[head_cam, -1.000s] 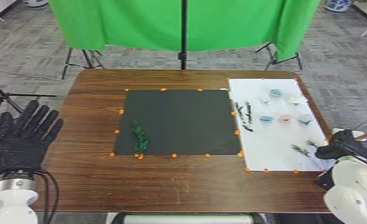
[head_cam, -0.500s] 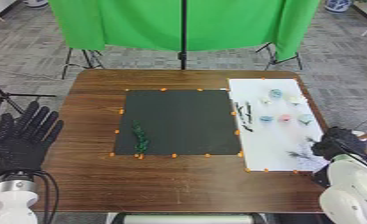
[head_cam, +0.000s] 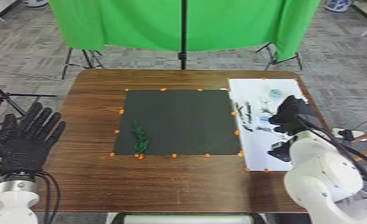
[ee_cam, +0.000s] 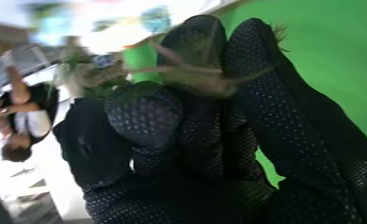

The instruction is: Arrange flowers

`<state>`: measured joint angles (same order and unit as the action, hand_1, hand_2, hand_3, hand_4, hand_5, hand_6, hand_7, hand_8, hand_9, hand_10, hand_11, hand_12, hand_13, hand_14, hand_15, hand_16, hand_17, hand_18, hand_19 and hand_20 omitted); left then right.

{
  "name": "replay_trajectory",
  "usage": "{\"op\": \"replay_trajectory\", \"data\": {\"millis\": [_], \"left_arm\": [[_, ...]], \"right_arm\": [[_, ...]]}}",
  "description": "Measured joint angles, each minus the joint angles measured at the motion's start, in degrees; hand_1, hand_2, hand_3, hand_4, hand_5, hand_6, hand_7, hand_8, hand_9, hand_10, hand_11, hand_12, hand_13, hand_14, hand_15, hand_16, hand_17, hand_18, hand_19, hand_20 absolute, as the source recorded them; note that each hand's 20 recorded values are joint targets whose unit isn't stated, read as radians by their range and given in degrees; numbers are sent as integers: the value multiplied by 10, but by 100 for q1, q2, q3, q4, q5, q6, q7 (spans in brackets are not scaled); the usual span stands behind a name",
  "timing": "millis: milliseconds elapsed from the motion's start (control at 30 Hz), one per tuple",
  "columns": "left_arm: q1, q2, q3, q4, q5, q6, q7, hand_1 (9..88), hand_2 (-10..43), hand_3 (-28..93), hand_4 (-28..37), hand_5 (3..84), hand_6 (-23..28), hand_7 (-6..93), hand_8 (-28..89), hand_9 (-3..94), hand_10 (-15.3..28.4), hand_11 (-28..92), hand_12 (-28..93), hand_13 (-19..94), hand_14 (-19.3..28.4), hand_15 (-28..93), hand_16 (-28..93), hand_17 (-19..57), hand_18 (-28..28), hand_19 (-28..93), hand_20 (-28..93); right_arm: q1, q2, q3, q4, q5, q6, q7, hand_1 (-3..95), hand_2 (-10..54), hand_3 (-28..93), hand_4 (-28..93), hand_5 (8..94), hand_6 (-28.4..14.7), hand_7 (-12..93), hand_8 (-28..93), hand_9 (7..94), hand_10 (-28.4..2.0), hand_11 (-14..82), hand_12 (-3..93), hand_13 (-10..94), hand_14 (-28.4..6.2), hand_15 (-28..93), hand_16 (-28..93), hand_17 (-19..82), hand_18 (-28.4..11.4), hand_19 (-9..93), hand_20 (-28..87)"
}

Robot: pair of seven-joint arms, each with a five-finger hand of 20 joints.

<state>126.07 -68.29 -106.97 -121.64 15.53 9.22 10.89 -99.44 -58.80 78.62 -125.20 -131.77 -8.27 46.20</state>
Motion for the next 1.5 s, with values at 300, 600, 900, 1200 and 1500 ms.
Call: {"op": "replay_trajectory", "data": {"millis": [300,600,900,1200,1500], "left_arm": [[-33,122,109,11,0,78,-99,247,123,732,-283,439,87,146,-101,361,157,190,108,270,168,413,-61,-62,161,376,135],[-193,273,312,62,0,98,-200,247,122,731,-283,439,87,146,-101,360,156,190,107,270,169,412,-61,-63,161,376,135],[-326,458,486,117,-4,117,-255,258,122,749,-283,437,85,145,-101,359,154,187,106,269,166,408,-62,-62,160,365,130],[-663,600,718,354,-72,85,-608,259,118,751,-283,438,83,144,-100,360,153,185,109,270,166,401,-58,-61,159,359,130],[-856,691,819,397,-147,137,-791,257,118,754,-283,441,84,147,-103,364,155,188,109,271,165,403,-58,-61,159,358,132]], "right_arm": [[1124,-894,-1253,783,-275,831,506,589,-95,719,-279,799,-24,334,173,937,-100,343,394,857,-84,618,409,546,-263,932,516],[1548,-2089,-1743,1493,-170,794,274,589,-95,718,-277,795,-24,337,176,937,-100,333,400,857,-85,615,409,547,-262,932,517],[1524,-2923,-1967,1997,-219,377,144,598,-95,710,-281,782,-28,344,168,933,-98,304,421,852,-86,602,405,541,-262,932,511],[1389,-3500,-2055,2770,-820,812,231,597,-95,713,-282,780,-25,350,165,932,-99,305,422,856,-83,599,400,549,-262,932,506],[1203,-3651,-2284,2957,-938,1338,331,588,-95,732,-282,768,-36,330,135,921,-101,304,432,849,-89,595,402,546,-263,932,504]]}}
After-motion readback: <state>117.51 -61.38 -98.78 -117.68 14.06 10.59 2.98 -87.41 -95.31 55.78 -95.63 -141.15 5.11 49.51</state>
